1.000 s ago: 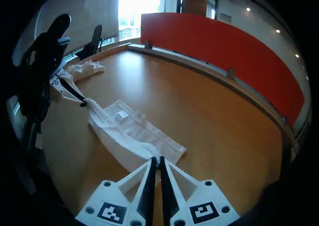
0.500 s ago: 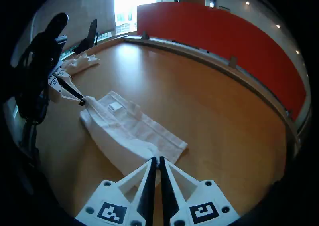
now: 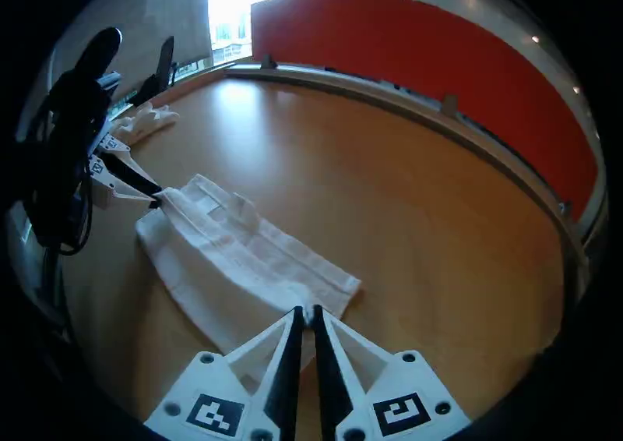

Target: Fold towel

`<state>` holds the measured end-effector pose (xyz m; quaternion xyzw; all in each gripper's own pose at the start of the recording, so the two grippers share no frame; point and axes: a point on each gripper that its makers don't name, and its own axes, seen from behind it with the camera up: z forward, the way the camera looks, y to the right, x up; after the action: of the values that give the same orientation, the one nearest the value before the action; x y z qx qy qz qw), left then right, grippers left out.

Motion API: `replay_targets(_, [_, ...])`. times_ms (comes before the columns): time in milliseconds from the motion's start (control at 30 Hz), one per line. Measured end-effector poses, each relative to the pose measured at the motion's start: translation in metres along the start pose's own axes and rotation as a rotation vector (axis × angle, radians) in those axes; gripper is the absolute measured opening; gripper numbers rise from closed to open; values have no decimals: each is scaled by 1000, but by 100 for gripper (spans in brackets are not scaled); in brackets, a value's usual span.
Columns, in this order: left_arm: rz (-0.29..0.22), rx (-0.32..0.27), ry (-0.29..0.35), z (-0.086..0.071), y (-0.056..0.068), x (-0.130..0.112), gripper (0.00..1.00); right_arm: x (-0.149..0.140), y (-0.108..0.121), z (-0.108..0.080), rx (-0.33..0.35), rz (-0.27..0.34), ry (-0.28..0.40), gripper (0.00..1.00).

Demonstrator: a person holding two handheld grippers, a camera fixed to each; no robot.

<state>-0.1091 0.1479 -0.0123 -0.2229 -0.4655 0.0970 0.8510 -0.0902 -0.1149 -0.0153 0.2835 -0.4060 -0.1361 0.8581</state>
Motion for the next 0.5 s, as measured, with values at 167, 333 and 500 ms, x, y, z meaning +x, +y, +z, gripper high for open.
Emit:
replay_targets(167, [2,25,4,5,-8,4,34,-3,4,7,-16,-2,-15,24])
replay_targets(333, [9,45,11,9,-15,11,40,-5,11,14,-46,-14,-24,35])
replay_targets(500, [18,61,15,12,-20,16,48,-3,16,18,-68,-22,-27,40])
